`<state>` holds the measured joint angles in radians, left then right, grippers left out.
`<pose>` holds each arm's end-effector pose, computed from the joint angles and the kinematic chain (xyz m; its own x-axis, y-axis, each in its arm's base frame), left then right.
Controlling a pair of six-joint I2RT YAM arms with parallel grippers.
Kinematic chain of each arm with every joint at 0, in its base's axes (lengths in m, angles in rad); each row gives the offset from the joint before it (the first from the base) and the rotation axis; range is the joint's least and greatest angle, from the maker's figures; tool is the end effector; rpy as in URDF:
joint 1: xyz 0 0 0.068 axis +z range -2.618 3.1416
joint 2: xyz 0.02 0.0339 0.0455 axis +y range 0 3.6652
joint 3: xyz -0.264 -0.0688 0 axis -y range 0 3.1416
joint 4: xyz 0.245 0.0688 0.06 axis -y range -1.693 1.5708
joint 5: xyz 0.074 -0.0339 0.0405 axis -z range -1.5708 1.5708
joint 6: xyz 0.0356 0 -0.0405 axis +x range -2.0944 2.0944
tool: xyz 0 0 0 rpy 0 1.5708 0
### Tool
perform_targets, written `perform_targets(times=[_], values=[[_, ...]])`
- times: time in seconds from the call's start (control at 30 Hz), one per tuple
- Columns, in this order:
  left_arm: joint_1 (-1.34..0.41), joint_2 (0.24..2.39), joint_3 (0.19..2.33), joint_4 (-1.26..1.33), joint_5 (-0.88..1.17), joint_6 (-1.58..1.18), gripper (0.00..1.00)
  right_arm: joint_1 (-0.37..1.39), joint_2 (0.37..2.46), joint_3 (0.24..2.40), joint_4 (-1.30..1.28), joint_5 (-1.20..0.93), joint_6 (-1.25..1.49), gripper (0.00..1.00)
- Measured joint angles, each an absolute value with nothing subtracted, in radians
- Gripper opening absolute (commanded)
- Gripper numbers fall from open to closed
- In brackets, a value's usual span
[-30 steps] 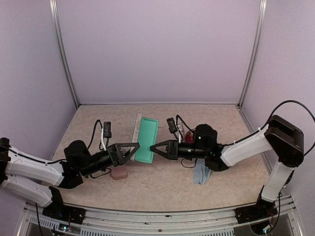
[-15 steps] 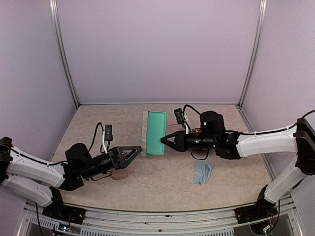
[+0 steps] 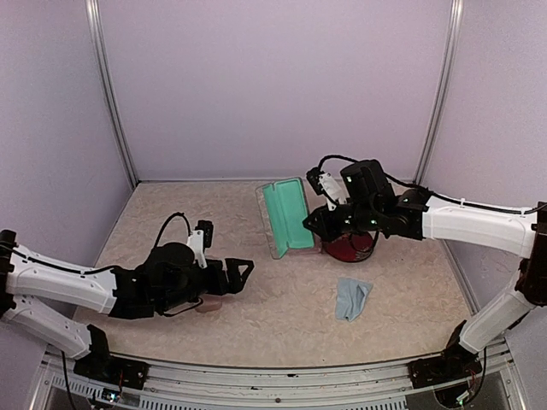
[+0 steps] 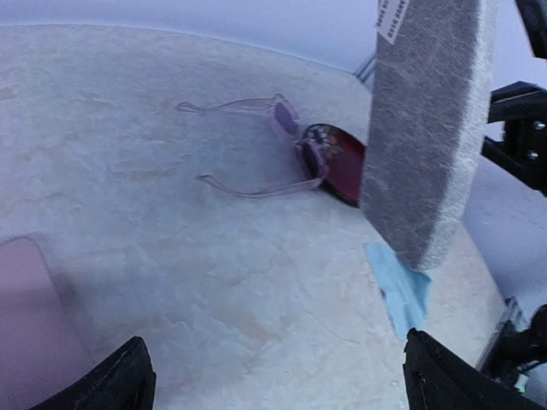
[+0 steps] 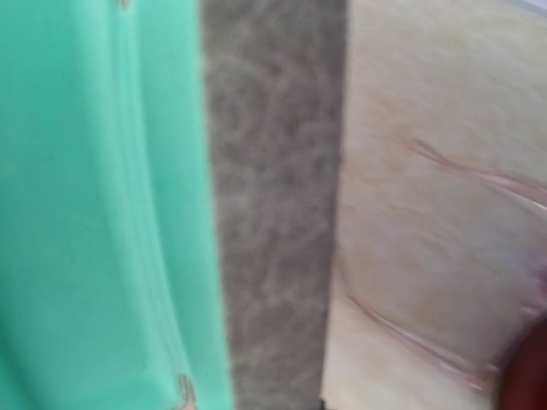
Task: Organize the sunglasses
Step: Move the case with sunglasses to the center of the board.
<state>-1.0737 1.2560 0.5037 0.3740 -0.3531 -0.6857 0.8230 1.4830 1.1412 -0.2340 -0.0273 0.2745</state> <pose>0.1338 -0.2209 0.2013 -0.5615 -0.2109 -0.8001 0.4082 0.7705 -0.4896 0.2303 0.2497 0.2912 -0.5593 -0.2046 -0.8033 -0.6201 0.7464 0.2417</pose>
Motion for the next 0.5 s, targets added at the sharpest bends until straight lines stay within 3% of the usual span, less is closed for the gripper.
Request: perform_targets(times=[0.2,0.5], values=[[-1.114,1.491,0.710,0.006,-0.644,-0.702,0.99,0.823,1.528,1.159,-0.328,0.013,0.233,0.00],[-1.159,1.726,0.809,-0.322,-0.844,-0.771,0.99,0.823,1.540,1.109,-0.341,-0.008,0.231,0.00]])
